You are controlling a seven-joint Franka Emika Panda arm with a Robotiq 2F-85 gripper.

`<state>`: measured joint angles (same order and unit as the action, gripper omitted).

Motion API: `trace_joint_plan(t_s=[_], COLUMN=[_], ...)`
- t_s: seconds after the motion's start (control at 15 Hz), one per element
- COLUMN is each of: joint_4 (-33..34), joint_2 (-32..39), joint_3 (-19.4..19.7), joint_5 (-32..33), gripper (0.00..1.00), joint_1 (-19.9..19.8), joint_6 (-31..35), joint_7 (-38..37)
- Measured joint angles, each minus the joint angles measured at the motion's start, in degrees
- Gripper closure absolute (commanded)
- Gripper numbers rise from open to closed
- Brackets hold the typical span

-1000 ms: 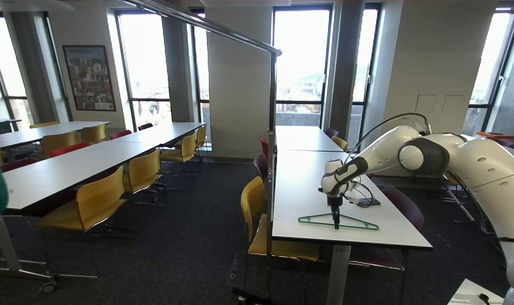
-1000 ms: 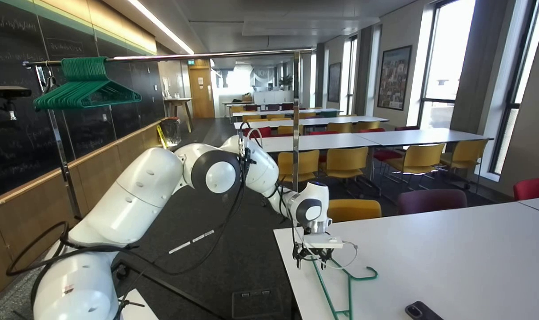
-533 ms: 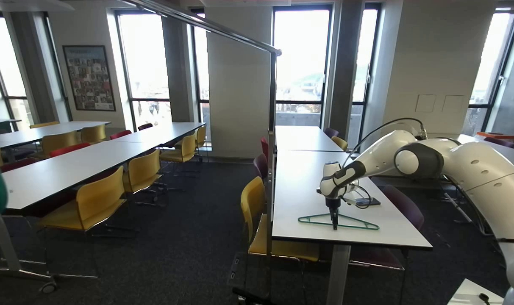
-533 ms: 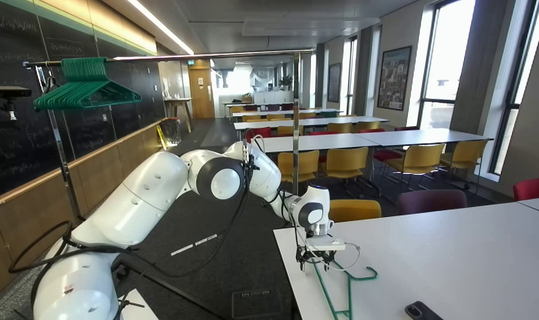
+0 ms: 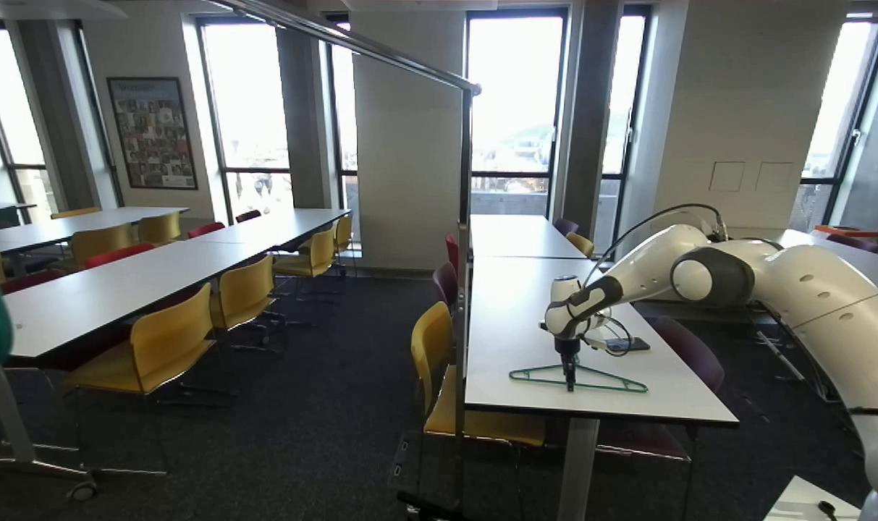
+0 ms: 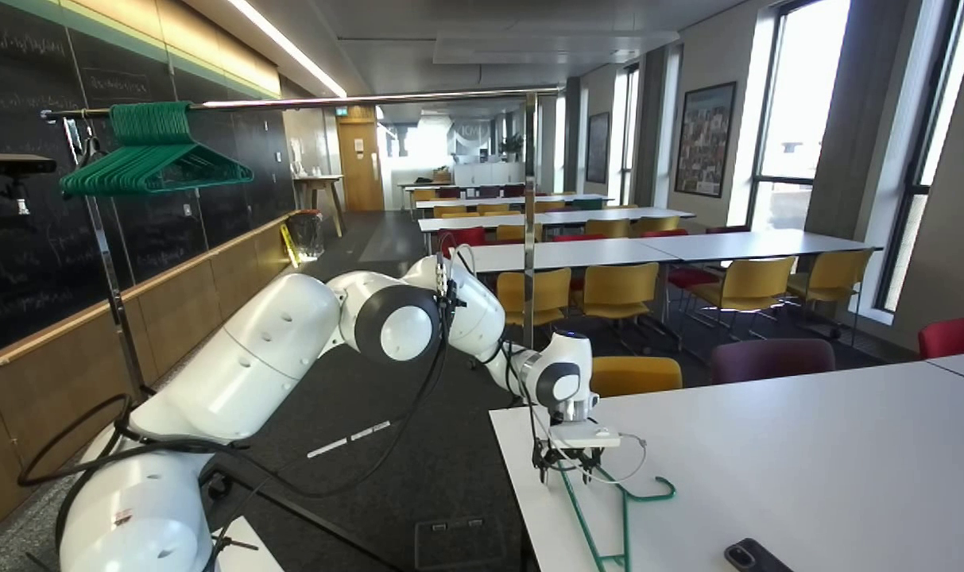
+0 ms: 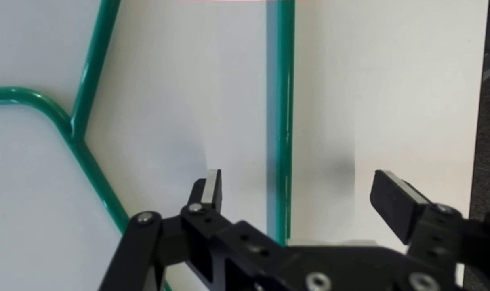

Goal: Put the coat hanger on the rack

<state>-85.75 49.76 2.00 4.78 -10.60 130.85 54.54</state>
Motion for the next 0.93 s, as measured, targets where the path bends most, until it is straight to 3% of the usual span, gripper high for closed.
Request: trace_joint_plan(t_s=[0.07, 0.27, 0.73, 0.93], joint_4=[0.3, 0.9, 1.9, 2.0], joint_2=[0.2, 0.8, 0.8, 0.8], joint_3=[0.0, 0.1, 0.1, 0.1], joint_5=[0.0, 0.0, 0.0, 0.0], gripper=[0.27, 0.43, 0.98, 0.99], joint_1=[0.0, -0.1, -0.3, -0.3], joint_6=[0.0, 0.0, 0.0, 0.0], joint_7=[0.0, 0.0, 0.0, -0.1])
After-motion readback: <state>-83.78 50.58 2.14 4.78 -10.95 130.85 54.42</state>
